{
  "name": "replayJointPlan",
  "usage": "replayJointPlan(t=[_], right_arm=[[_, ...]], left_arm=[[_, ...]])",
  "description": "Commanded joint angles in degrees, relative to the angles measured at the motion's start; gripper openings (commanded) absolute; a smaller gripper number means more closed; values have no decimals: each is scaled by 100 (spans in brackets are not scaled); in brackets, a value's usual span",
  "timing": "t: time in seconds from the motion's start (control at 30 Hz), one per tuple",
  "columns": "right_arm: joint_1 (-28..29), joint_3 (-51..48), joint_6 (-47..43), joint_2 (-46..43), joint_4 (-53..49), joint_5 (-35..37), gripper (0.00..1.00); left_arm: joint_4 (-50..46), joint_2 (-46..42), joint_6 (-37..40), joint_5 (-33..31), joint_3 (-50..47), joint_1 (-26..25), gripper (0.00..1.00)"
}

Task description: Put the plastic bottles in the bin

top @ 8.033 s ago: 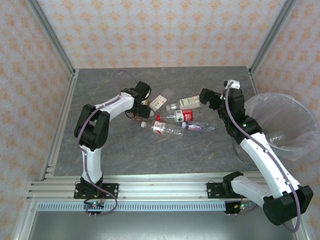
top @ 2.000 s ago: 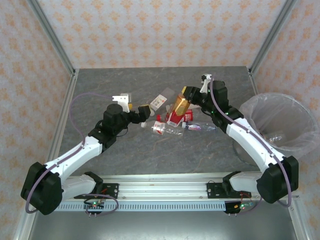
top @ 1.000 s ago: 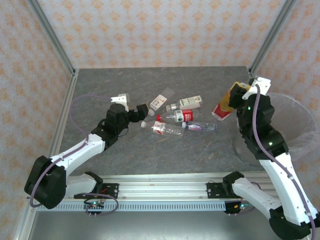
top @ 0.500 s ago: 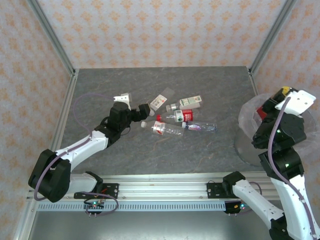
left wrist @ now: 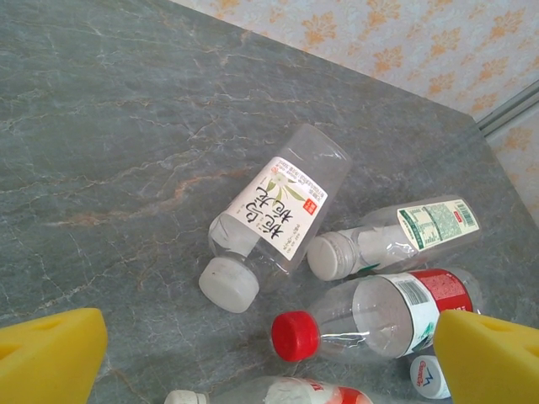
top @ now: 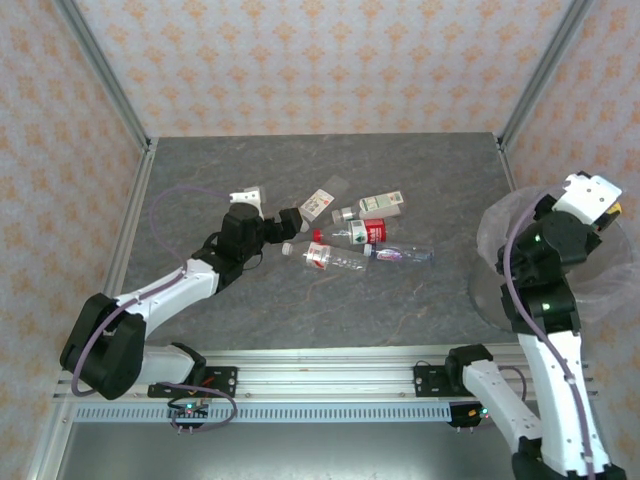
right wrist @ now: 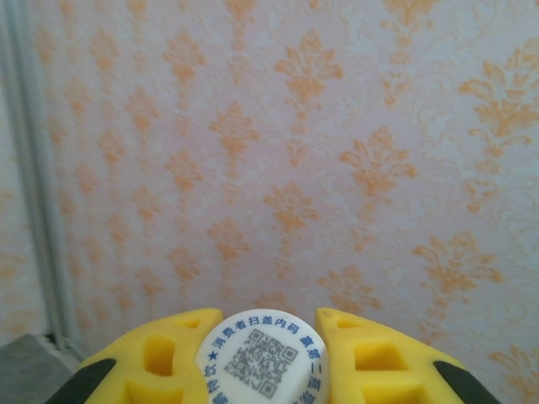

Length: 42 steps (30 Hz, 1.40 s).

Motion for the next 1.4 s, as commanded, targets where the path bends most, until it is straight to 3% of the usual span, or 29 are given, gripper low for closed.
replayJointPlan(t=[0.0,0.17,0.5,0.6,0.9,1.23,1.37], right_arm=[[-726,-84,185,215,-82,-294,0],[-1346,-363,-48,540,95,-190,0],[-1400,-1315,-1036,1122,1302,82,0],[-1400,-1405,-798,1234,1177,72,12],[-1399,-1434,762,745,-465,-390,70],[-1399,-1270,1006,748,-1032,-581,79],[-1393,-1234,1221,742,-1196,-820,87]], left_arm=[[-1,101,-15,68,268,36,100],[-68,199,-2,119,421,34,100],[15,420,-266,317,479,33,100],[16,448,-299,339,490,34,100],[-82,435,-229,331,545,32,100],[-50,487,-355,339,517,33,100],[-103,478,-366,299,505,32,100]])
